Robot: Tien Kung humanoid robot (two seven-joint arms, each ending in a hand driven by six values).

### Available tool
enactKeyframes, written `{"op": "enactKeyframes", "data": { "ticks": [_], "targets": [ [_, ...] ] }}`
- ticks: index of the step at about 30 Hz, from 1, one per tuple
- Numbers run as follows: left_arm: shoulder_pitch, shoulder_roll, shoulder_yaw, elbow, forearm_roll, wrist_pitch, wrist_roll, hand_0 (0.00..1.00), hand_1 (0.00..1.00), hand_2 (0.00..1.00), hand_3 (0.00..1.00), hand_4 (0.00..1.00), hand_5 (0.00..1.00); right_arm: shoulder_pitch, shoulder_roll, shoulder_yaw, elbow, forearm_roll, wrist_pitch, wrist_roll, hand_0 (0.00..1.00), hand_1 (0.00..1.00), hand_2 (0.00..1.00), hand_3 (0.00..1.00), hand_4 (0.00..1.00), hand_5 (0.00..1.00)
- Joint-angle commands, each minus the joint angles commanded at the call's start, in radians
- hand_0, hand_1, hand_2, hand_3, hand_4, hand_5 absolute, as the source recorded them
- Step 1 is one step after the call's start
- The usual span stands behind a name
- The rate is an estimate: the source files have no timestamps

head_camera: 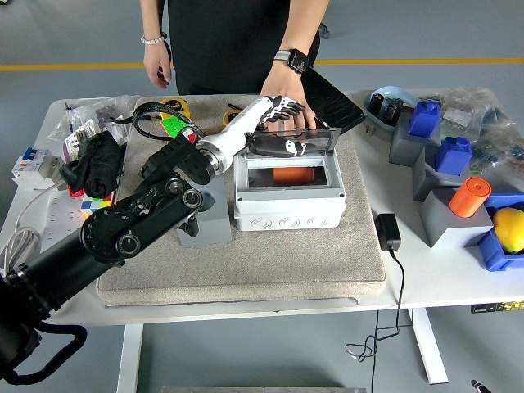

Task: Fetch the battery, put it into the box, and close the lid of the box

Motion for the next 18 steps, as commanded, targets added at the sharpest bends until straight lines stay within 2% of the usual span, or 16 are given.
{"op": "enactKeyframes", "data": {
  "ticks": [1,10,18],
  "targets": [
    [0.004,0.002,0.000,-0.011,-0.001,-0.001,0.001,0.740,0.743,0.719,0.745,0.989,0.319,0.000,0.000,0.000,0.000,0.000,0.000,0.000,0.675,0.647,0.662,0.552,0.875,0.438],
    [0.054,0.026,0.002,-0.126,-0.018,-0.012,0.026,0.726,0.725,0.704,0.737,0.988,0.322,0.000,0.000,0.001,0.000,-0.001,0.003,-0.001,0.675,0.646,0.662,0.552,0.875,0.438],
    [0.068,0.034,0.009,-0.156,-0.019,-0.018,0.039,0.721,0.714,0.699,0.730,0.986,0.325,-0.001,0.001,-0.002,0.000,-0.002,0.002,-0.001,0.675,0.647,0.660,0.552,0.875,0.438]
  ]
}}
